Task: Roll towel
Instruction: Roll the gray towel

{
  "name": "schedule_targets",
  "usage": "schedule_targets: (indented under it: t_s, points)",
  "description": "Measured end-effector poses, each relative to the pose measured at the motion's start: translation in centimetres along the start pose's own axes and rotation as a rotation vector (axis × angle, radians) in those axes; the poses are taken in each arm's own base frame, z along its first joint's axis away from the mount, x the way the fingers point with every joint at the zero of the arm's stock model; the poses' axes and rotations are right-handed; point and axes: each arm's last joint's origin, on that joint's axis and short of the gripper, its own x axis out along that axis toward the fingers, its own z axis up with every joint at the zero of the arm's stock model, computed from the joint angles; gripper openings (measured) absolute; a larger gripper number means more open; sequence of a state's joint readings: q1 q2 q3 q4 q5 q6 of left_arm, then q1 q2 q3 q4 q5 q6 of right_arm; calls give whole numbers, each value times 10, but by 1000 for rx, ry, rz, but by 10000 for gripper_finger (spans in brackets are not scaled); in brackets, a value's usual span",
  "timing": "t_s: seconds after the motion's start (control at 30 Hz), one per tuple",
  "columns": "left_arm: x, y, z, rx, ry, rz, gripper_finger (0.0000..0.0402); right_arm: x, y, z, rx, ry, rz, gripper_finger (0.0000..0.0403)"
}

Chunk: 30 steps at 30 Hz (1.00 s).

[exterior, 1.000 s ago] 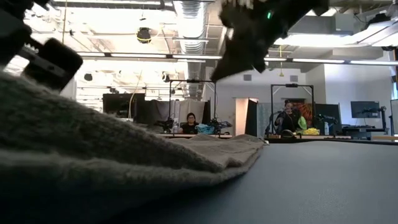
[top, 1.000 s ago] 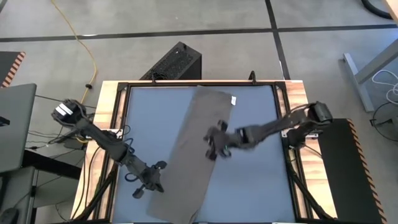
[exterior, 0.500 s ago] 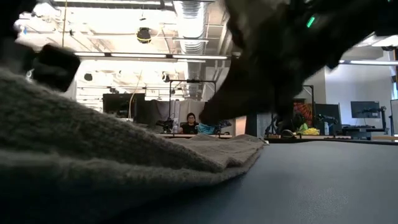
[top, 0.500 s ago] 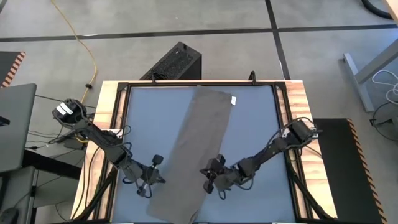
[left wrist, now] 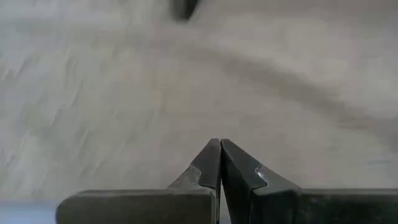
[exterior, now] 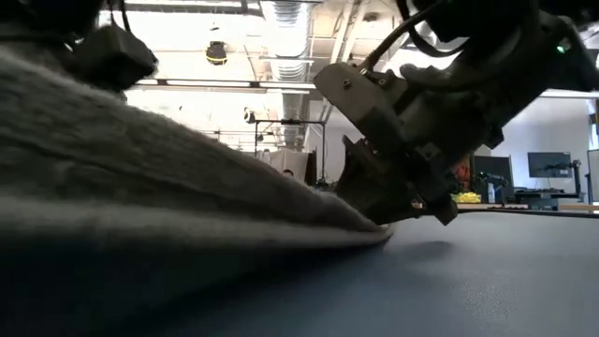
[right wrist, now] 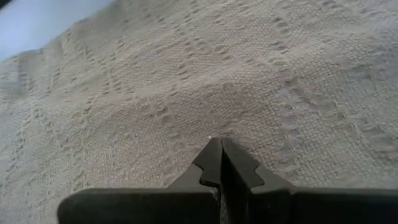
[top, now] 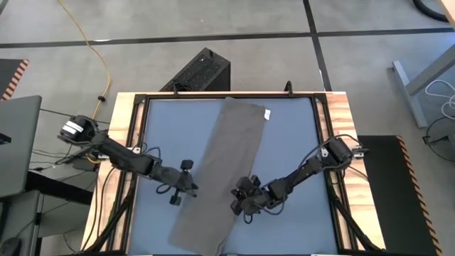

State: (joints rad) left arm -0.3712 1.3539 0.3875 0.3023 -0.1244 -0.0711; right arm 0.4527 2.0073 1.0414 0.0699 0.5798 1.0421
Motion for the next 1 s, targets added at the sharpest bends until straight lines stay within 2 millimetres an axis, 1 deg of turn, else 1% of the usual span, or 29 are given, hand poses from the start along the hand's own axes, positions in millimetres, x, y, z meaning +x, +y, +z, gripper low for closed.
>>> schedule_targets:
  t_s: [0.13,0.3,0.43,0.53,0.63,0.73,0.8,0.9,1.0]
  points:
    - [12,14,-10,-30,66,39,0,5,-11,5,-20,45,-65,27]
    - [33,35,-22,-30,101,104,0,16,-32,16,-141,107,-165,27]
    - [43,65,-26,-82,111,202,0,26,-49,33,-196,200,-186,27]
    - [43,92,-28,-122,107,293,0,35,-65,49,-239,270,-153,27]
    - [39,120,-26,-188,94,341,0,40,-86,68,-255,327,-105,27]
    - [35,138,-27,-244,81,310,0,38,-116,91,-275,329,-164,27]
    - [33,144,-29,-273,71,280,0,32,-137,106,-282,325,-228,27]
    - [32,147,-31,-286,79,269,0,21,-163,128,-270,323,-281,27]
    - [31,148,-30,-286,73,297,0,14,-184,139,-270,331,-287,27]
